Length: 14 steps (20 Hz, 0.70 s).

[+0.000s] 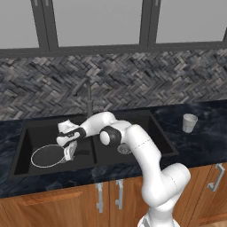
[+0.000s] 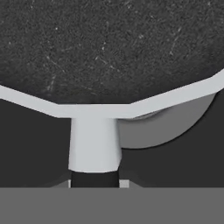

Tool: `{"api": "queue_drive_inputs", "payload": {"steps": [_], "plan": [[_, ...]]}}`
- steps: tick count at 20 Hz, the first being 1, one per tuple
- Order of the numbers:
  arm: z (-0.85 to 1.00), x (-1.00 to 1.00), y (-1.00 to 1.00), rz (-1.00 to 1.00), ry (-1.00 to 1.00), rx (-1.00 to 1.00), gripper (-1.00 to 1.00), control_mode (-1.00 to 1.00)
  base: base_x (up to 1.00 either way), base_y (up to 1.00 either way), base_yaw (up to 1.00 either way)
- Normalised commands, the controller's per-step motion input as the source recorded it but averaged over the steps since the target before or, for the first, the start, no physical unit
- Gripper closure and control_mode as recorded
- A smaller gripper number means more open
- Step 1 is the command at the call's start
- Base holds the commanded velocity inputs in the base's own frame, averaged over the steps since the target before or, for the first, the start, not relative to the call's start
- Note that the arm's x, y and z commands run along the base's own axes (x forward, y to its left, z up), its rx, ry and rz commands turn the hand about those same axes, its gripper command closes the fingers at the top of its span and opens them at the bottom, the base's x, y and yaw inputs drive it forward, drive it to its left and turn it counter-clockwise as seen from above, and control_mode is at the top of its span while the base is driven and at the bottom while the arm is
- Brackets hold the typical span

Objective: Place the pan in the left basin and the glass cup in the right basin of the sink.

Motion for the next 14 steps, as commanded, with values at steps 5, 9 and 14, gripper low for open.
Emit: {"api": "queue_drive_inputs", "payload": {"steps": [5,9,14], "plan": [[-0.21,0.11,0.25,-0.10,0.10,0.05,1.00,-1.00,0.00,0.00,0.00],[-0.22,0.07,0.24,-0.12,0.12,0.06,1.00,-1.00,0.00,0.00,0.00],[-0.31,0.02,0.22,-0.11,0.06,0.01,1.00,-1.00,0.00,0.00,0.00]]}}
